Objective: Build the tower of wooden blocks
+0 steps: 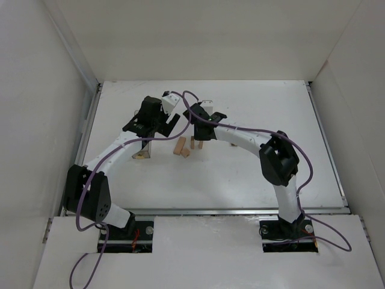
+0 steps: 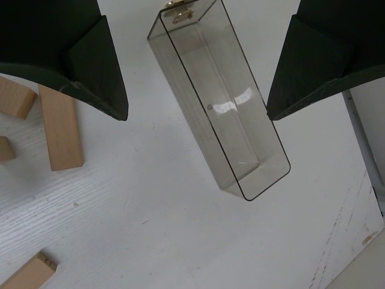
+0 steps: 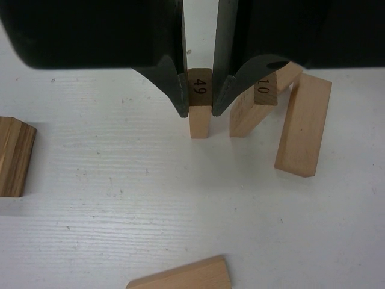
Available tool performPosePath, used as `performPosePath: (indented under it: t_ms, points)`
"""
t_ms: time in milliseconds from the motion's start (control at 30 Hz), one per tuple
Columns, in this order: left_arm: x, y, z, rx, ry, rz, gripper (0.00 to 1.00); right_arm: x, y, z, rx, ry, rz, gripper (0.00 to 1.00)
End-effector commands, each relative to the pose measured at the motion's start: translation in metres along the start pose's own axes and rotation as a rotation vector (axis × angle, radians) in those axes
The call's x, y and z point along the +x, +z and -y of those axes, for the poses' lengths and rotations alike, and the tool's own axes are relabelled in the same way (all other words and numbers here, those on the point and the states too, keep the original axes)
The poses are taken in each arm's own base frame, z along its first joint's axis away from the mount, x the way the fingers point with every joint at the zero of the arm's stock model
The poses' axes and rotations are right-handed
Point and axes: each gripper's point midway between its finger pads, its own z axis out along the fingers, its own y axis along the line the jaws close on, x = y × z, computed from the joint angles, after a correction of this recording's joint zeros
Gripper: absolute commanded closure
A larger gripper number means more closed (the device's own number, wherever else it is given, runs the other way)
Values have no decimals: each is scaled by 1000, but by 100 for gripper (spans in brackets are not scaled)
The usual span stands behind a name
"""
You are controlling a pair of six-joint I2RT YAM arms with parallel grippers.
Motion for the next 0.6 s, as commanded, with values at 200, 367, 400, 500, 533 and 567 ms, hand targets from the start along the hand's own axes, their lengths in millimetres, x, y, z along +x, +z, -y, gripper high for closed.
performPosePath:
  t_ms: [200, 367, 400, 500, 533, 567]
  points:
    - [-21, -12, -10, -35, -3, 84, 0, 6, 1, -6, 18, -11, -22, 96]
    - [-21, -12, -10, -35, -3, 84, 0, 5, 1, -7, 18, -11, -22, 87]
    - [-21, -12, -10, -35, -3, 84, 0, 5, 1, -7, 18, -11, -22, 83]
    - [-17, -12, -8, -32, -1, 75, 0, 5, 1, -7, 18, -11, -22, 74]
    - [-17, -12, -8, -32, -1, 75, 0, 5, 1, -7, 18, -11, -22, 72]
    - [-17, -12, -8, -32, -1, 75, 0, 5, 1, -7, 18, -20, -22, 71]
